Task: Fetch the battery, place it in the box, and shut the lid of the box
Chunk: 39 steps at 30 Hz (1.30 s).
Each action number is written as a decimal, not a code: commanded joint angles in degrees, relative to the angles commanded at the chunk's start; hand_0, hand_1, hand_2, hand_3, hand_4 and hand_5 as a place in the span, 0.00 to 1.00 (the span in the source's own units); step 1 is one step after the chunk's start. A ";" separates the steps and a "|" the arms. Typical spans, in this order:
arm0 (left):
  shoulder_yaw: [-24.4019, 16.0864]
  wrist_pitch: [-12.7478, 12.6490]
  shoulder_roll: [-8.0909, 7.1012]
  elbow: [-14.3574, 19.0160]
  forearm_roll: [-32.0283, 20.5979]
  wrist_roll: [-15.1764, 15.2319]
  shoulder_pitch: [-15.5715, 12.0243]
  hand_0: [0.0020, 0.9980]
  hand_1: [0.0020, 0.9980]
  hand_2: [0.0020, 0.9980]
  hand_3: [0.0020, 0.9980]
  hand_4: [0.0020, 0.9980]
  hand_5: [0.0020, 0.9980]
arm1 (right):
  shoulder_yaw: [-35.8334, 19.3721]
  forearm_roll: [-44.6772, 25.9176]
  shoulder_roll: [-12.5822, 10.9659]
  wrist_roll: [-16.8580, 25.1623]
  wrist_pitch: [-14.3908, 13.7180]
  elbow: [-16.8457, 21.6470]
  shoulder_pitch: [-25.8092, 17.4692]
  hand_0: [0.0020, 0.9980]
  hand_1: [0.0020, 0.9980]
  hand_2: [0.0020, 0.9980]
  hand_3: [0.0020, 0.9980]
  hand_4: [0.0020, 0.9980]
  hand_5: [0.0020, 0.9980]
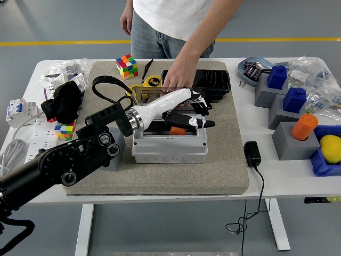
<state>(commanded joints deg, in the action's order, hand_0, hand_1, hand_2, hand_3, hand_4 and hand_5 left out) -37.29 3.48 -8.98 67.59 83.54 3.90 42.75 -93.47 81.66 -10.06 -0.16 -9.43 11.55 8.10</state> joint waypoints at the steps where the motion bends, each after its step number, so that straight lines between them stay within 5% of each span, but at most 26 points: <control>1: -0.61 1.01 -0.03 0.49 -0.18 -0.60 -0.12 0.71 0.62 0.59 0.55 1.00 0.81 | 0.00 -0.05 0.02 -0.01 0.00 0.01 0.01 0.87 0.86 0.81 0.83 1.00 1.00; 4: -3.19 5.77 -0.03 2.14 -0.76 -3.48 -0.63 0.71 0.62 0.59 0.55 1.00 0.81 | 0.05 -0.19 0.06 -0.01 0.00 0.05 -0.01 0.87 0.86 0.81 0.83 1.00 1.00; 5: -4.69 8.09 -0.05 3.12 -1.21 -5.33 -0.88 0.62 0.61 0.59 0.56 1.00 0.85 | -0.06 -0.14 0.08 -0.02 0.00 0.03 -0.01 0.87 0.86 0.81 0.83 1.00 1.00; 10: -10.62 19.34 0.00 5.71 -7.45 -13.17 -1.73 0.62 0.61 0.59 0.56 1.00 0.85 | -0.23 -0.14 0.16 -0.04 -0.01 0.02 -0.10 0.87 0.86 0.81 0.83 1.00 1.00; 13: -13.04 24.64 0.05 6.05 -12.57 -13.09 -2.25 0.58 0.62 0.60 0.58 1.00 0.84 | -0.20 -0.20 0.18 -0.05 -0.03 0.02 -0.11 0.87 0.86 0.81 0.83 1.00 1.00; 16: -15.97 25.24 0.16 6.66 -19.99 -10.20 -3.07 0.58 0.62 0.60 0.58 1.00 0.84 | -0.08 -0.32 0.22 -0.04 -0.03 0.04 -0.13 0.87 0.86 0.81 0.83 1.00 1.00; 22: -20.98 13.81 0.09 8.95 -34.52 1.73 -4.47 0.58 0.63 0.60 0.58 1.00 0.82 | -0.14 -0.13 0.27 -0.08 -0.03 -0.02 -0.24 0.87 0.86 0.81 0.83 1.00 1.00; 26: -23.60 4.61 0.07 8.59 -40.04 6.01 -4.72 0.62 0.68 0.65 0.60 1.00 0.81 | 0.03 -0.28 0.25 -0.09 -0.06 0.00 -0.22 0.87 0.86 0.81 0.83 1.00 1.00; 28: -25.19 0.49 0.07 8.46 -35.61 5.75 -4.92 0.62 0.68 0.65 0.60 1.00 0.81 | 0.14 -0.36 0.27 -0.09 -0.08 0.01 -0.23 0.87 0.86 0.81 0.83 1.00 1.00; 29: -25.92 -1.27 0.13 8.47 -33.37 5.37 -4.99 0.80 0.76 0.73 0.66 1.00 0.82 | 0.19 -0.39 0.28 -0.09 -0.09 0.01 -0.24 0.87 0.86 0.81 0.83 1.00 1.00; 32: -27.50 -5.73 0.20 7.86 -25.92 3.72 -5.16 0.80 0.76 0.73 0.66 1.00 0.82 | 0.27 -0.41 0.36 -0.10 -0.10 0.02 -0.29 0.87 0.86 0.81 0.83 1.00 1.00; 34: -27.87 -6.61 0.16 7.54 -21.08 2.96 -5.25 0.80 0.76 0.73 0.66 1.00 0.82 | 0.30 -0.41 0.37 -0.10 -0.11 0.02 -0.31 0.87 0.86 0.81 0.83 1.00 1.00; 35: -28.15 -6.83 0.08 7.39 -18.48 2.03 -5.38 0.93 0.83 0.77 0.72 1.00 0.88 | 0.32 -0.39 0.38 -0.13 -0.11 0.01 -0.32 0.87 0.86 0.81 0.83 1.00 1.00; 39: -28.87 -5.33 -0.19 7.00 -9.23 -1.84 -5.82 0.93 0.83 0.77 0.72 1.00 0.88 | 0.32 -0.37 0.34 -0.16 -0.13 0.01 -0.31 0.87 0.86 0.81 0.83 1.00 1.00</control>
<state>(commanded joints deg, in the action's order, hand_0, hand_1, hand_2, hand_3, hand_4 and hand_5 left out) -66.16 -1.85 -9.16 74.60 74.31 2.06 36.92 -93.15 81.29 -9.71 -0.33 -9.56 11.56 7.79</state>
